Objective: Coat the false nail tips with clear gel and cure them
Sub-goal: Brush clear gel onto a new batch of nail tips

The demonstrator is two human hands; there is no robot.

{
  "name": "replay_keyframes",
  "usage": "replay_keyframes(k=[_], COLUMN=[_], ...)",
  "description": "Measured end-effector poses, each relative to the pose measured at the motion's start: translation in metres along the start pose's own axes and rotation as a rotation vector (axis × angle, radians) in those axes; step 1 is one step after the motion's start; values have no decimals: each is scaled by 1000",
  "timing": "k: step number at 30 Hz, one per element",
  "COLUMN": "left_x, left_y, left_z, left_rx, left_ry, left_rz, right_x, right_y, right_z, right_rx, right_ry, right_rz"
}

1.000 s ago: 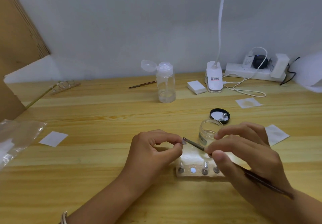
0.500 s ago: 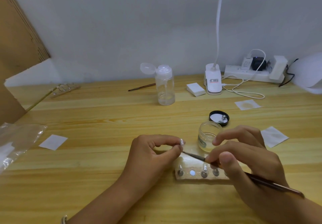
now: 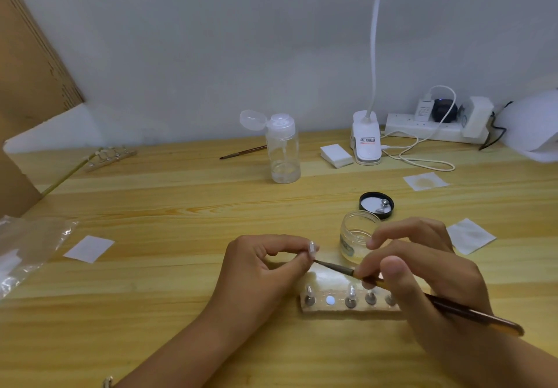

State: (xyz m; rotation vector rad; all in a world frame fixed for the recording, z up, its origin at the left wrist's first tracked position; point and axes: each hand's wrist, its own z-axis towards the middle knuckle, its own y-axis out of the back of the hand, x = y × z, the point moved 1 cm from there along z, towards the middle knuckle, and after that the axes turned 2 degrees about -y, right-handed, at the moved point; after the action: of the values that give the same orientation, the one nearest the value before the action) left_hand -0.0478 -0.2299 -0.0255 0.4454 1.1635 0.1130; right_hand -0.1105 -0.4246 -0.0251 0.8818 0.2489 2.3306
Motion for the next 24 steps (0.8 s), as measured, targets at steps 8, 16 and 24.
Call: replay_keyframes(k=[8, 16, 24], left_x=[3, 5, 2], left_y=[0, 0, 0], left_z=[0, 0, 0], left_rx=[13, 37, 42], left_ry=[-2, -4, 23], left_rz=[-15, -47, -105], right_x=[-1, -4, 0], right_y=[-2, -1, -1], right_z=[1, 0, -2], right_rx=[9, -38, -8], right_ry=[-19, -45, -13], right_rz=[-38, -9, 61])
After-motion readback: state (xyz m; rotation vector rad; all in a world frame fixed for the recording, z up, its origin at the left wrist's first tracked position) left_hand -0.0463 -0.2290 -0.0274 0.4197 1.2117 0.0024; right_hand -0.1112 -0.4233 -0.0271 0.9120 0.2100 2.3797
